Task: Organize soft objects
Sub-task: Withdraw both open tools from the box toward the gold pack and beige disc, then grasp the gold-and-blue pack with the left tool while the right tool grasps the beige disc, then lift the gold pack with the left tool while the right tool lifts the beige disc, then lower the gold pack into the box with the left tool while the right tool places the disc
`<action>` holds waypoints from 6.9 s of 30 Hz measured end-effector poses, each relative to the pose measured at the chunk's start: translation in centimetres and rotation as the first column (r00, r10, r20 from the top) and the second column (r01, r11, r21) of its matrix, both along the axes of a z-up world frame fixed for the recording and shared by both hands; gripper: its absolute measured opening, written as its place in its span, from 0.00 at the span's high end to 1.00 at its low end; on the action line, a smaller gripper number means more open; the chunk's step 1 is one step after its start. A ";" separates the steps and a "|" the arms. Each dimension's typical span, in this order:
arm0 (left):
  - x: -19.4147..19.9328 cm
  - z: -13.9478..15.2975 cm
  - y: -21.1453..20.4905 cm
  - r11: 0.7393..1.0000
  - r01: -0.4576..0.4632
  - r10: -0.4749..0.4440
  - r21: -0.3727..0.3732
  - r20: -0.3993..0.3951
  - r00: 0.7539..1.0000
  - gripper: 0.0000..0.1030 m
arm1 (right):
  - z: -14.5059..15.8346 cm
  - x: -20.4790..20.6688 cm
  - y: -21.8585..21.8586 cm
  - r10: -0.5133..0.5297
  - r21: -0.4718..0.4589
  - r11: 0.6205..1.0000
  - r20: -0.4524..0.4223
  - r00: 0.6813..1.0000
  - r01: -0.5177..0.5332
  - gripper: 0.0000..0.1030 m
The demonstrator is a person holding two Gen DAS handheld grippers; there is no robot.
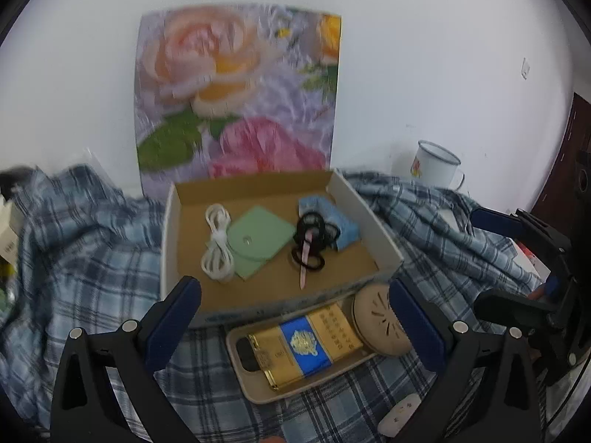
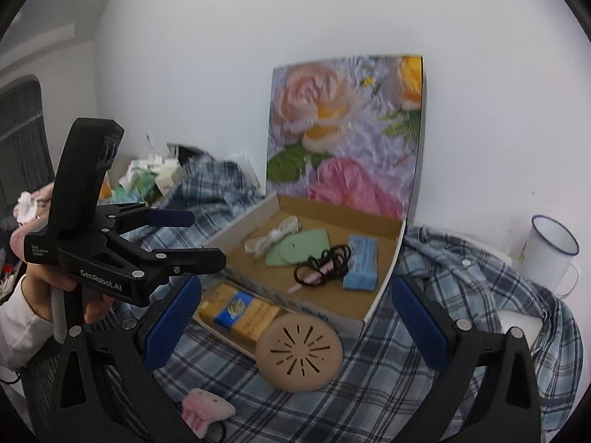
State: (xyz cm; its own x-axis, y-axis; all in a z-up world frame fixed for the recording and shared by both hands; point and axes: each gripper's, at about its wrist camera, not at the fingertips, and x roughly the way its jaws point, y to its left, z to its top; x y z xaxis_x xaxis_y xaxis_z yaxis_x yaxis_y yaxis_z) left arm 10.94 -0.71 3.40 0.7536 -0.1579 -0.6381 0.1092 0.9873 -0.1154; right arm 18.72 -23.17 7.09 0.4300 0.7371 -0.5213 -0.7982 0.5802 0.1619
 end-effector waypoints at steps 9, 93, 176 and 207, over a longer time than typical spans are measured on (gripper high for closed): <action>0.7 -4.2 -0.8 0.996 0.004 0.003 0.084 -0.084 0.996 0.00 | -4.3 1.2 1.7 0.018 -0.124 0.992 -0.091 0.996 -0.030 0.00; 0.5 -4.3 -1.8 0.999 0.045 -0.044 0.019 -0.071 0.997 0.06 | -3.9 1.4 0.5 -0.071 -0.019 0.997 -0.035 0.997 0.070 0.27; 8.6 4.3 1.4 0.990 -0.054 0.039 0.133 0.113 0.993 0.06 | 4.5 8.7 6.9 -0.176 0.166 0.971 0.029 0.984 0.169 0.29; 13.0 -4.0 2.2 0.996 -0.022 0.032 0.090 -0.112 0.993 0.06 | -5.7 13.2 9.3 -0.186 -0.024 0.983 -0.187 0.965 0.184 0.28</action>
State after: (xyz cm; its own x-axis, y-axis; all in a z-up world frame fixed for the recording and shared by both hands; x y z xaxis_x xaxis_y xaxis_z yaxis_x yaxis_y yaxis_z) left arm 23.99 1.46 -0.59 0.6787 -0.0774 -0.7303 0.0732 0.9966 -0.0376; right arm 31.95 -13.90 1.38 0.4524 0.6505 -0.6100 -0.6325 0.7163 0.2948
